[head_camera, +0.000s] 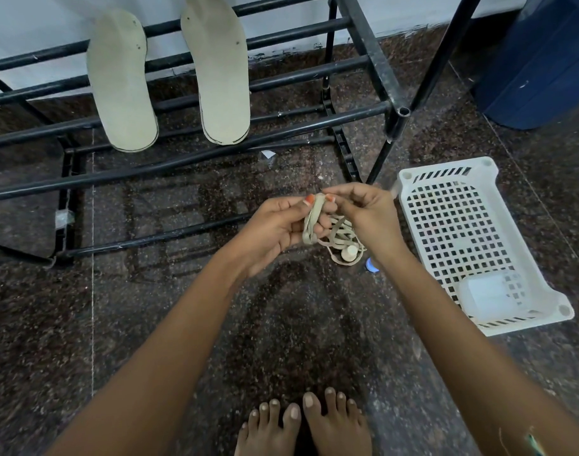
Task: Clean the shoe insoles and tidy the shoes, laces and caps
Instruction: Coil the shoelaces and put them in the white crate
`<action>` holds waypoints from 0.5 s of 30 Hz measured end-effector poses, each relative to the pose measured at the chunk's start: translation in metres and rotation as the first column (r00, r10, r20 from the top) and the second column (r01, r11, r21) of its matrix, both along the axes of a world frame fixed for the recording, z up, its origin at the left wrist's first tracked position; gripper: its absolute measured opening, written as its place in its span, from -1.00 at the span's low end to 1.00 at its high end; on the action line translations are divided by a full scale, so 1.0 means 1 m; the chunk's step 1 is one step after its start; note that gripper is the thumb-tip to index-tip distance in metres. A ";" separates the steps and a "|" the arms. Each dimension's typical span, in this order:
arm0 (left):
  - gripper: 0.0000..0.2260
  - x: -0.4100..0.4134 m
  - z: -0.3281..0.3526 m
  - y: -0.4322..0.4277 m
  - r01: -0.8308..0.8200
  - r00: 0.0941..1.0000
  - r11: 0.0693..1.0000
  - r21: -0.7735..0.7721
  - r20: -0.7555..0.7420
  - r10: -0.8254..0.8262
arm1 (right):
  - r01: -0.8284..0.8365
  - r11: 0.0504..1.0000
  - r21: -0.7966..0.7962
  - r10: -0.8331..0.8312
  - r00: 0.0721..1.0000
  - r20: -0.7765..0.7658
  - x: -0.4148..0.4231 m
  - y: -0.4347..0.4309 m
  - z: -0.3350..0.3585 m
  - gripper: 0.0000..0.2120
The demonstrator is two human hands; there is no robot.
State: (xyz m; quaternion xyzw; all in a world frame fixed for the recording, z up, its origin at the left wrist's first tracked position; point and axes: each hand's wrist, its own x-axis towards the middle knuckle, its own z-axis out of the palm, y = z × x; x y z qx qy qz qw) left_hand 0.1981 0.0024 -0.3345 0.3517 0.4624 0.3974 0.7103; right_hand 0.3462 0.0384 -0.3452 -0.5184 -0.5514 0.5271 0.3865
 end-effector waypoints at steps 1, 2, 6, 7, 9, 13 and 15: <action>-0.74 0.000 0.000 0.001 -0.042 0.998 0.999 -0.005 0.042 0.042 | 0.005 1.000 -0.025 -0.006 1.000 -0.025 -0.002 -0.003 -0.002 -0.78; -0.75 0.001 0.001 0.002 -0.086 0.993 0.996 -0.015 0.085 0.087 | 0.005 0.999 -0.044 -0.006 0.999 -0.041 -0.005 -0.007 -0.004 -0.76; -0.77 0.004 0.000 0.005 -0.238 0.943 0.969 -0.072 0.221 0.248 | -0.023 0.998 -0.066 0.023 1.000 0.005 -0.016 -0.024 -0.009 -0.77; -0.78 0.004 -0.001 0.006 -0.269 0.932 0.960 -0.075 0.232 0.279 | -0.028 0.997 -0.069 0.031 0.999 0.040 -0.018 -0.026 -0.011 -0.76; -0.79 0.003 -0.003 0.008 -0.319 0.920 0.945 -0.069 0.219 0.326 | -0.074 0.994 -0.083 0.082 0.992 0.100 -0.020 -0.029 -0.014 -0.84; -0.81 0.001 -0.010 0.010 -0.361 0.926 0.932 -0.037 0.105 0.363 | -0.131 0.991 0.000 0.127 0.960 0.250 -0.018 -0.031 -0.010 -0.84; -0.82 0.001 -0.011 0.009 -0.340 0.940 0.940 -0.005 0.020 0.340 | -0.160 0.987 0.028 0.143 0.939 0.313 -0.016 -0.030 -0.008 -0.82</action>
